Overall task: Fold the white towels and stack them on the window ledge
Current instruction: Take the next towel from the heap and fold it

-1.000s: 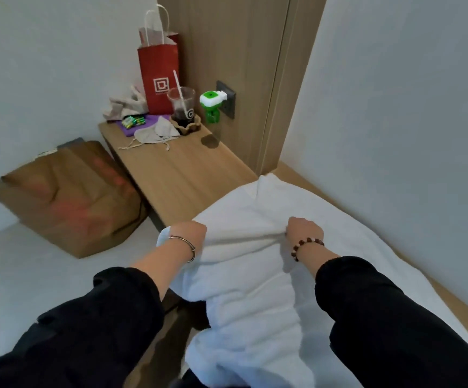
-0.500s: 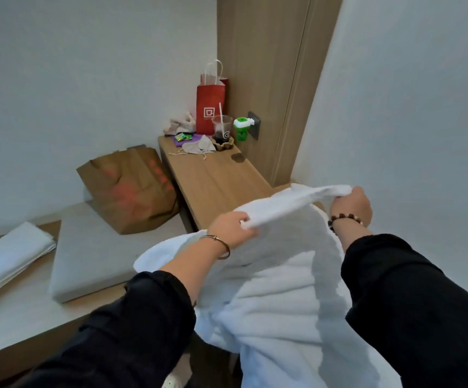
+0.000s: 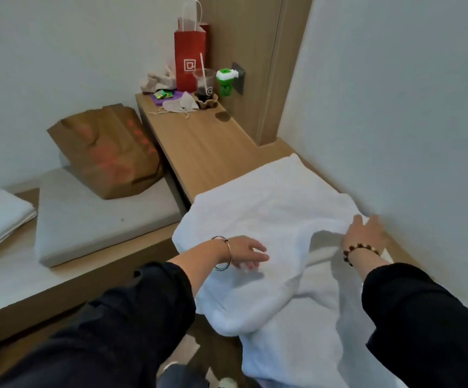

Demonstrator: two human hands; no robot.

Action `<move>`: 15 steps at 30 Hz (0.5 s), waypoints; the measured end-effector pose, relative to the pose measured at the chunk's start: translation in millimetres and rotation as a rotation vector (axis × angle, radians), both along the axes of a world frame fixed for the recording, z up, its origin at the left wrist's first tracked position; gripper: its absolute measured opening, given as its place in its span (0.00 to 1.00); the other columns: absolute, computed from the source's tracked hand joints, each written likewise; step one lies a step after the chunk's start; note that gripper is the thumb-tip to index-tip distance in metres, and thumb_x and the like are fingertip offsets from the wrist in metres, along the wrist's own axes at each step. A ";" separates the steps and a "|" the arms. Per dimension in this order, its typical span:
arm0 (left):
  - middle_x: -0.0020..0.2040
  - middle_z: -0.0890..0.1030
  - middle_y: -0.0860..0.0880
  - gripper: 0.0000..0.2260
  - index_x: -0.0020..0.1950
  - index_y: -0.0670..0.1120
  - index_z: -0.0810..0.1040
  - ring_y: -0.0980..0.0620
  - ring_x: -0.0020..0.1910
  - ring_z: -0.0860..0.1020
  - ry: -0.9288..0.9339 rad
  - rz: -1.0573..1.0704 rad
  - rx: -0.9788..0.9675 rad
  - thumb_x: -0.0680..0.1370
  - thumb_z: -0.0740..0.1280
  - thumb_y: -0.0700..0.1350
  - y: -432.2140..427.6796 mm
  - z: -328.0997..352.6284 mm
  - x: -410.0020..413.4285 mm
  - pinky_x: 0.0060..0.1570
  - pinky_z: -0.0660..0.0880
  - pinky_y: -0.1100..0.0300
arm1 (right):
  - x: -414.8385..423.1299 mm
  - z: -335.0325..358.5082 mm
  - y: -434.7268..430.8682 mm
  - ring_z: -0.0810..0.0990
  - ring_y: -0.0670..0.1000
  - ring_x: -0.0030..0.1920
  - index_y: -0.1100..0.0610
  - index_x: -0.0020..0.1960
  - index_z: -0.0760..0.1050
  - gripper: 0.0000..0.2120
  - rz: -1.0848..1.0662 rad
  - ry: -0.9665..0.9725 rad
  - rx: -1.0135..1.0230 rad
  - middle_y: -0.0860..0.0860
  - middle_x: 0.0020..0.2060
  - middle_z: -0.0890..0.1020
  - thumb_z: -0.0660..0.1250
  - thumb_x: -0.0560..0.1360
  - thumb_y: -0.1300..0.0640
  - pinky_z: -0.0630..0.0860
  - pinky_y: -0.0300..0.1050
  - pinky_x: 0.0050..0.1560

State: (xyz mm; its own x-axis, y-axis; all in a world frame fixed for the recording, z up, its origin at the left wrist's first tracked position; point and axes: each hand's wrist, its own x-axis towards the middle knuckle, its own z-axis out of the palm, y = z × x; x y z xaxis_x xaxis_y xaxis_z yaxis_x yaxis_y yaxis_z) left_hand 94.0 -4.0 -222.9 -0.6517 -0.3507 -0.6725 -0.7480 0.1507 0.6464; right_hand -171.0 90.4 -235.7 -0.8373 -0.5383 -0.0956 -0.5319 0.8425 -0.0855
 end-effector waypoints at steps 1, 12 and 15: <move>0.56 0.79 0.45 0.17 0.68 0.47 0.71 0.48 0.56 0.77 0.030 0.049 -0.183 0.80 0.62 0.50 -1.8 -9.1 -6.2 0.54 0.71 0.59 | 0.0 -9.9 9.7 0.59 0.61 0.71 0.56 0.71 0.61 0.20 0.009 -0.014 0.065 0.59 0.74 0.56 0.56 0.79 0.60 0.63 0.58 0.68; 0.77 0.36 0.54 0.30 0.75 0.62 0.36 0.46 0.76 0.36 -0.207 -0.333 -0.659 0.78 0.47 0.66 27.7 -67.4 -70.8 0.67 0.47 0.31 | 18.0 -73.8 53.3 0.47 0.54 0.76 0.45 0.77 0.43 0.28 0.142 -0.325 0.116 0.50 0.77 0.40 0.48 0.81 0.42 0.54 0.61 0.72; 0.76 0.32 0.52 0.33 0.74 0.63 0.33 0.43 0.75 0.32 -0.274 -0.393 -0.735 0.76 0.49 0.68 27.0 -77.5 -74.6 0.65 0.44 0.29 | 12.4 -80.1 51.2 0.40 0.54 0.76 0.44 0.77 0.37 0.32 0.184 -0.319 0.218 0.50 0.76 0.35 0.48 0.79 0.37 0.50 0.64 0.71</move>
